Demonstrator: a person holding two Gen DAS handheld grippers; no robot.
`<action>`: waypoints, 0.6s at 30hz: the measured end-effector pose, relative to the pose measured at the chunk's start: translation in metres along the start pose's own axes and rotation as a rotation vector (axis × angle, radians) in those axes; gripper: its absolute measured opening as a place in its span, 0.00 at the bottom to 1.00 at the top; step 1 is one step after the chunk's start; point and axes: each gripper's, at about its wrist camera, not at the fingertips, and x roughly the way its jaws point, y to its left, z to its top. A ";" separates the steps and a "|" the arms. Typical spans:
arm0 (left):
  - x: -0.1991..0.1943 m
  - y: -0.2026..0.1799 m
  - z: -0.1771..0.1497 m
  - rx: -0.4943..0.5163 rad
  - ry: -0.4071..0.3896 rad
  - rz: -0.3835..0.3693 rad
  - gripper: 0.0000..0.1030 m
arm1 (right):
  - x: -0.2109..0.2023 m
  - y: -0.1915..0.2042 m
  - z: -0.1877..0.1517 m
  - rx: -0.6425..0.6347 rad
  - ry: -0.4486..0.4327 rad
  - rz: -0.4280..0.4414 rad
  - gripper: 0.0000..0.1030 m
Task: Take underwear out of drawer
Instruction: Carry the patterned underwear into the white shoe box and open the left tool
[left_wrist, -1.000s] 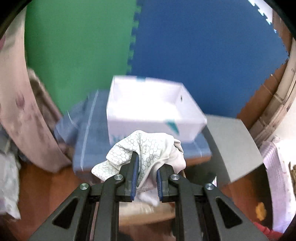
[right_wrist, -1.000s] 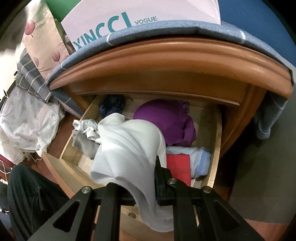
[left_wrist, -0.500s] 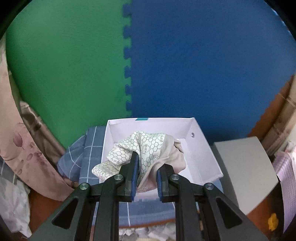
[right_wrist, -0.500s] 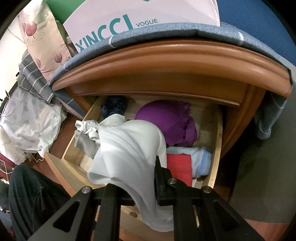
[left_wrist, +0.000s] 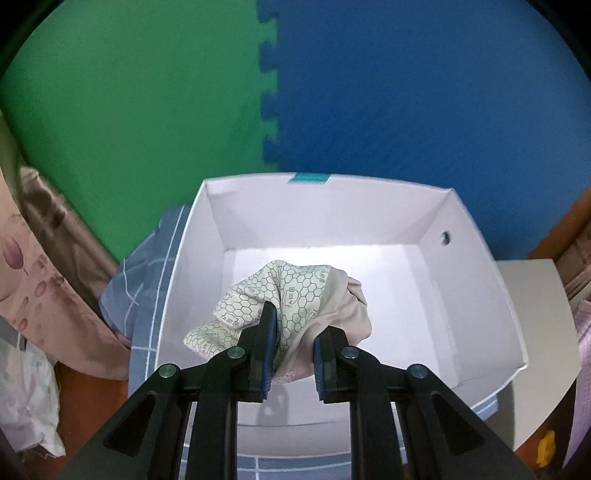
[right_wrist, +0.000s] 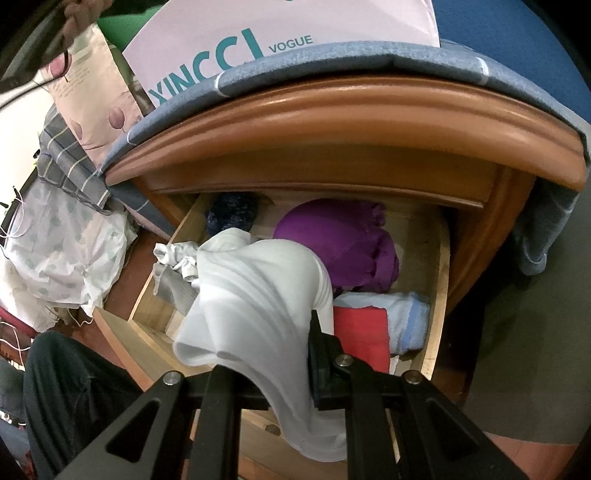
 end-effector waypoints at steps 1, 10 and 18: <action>0.004 0.002 -0.003 -0.001 0.008 0.005 0.15 | 0.001 0.001 0.000 -0.001 -0.001 0.001 0.12; 0.025 0.008 -0.016 -0.017 0.061 0.021 0.18 | -0.002 0.000 0.000 0.003 -0.013 0.002 0.12; 0.032 0.011 -0.021 -0.030 0.077 0.039 0.31 | -0.002 0.000 0.000 0.004 -0.014 0.003 0.12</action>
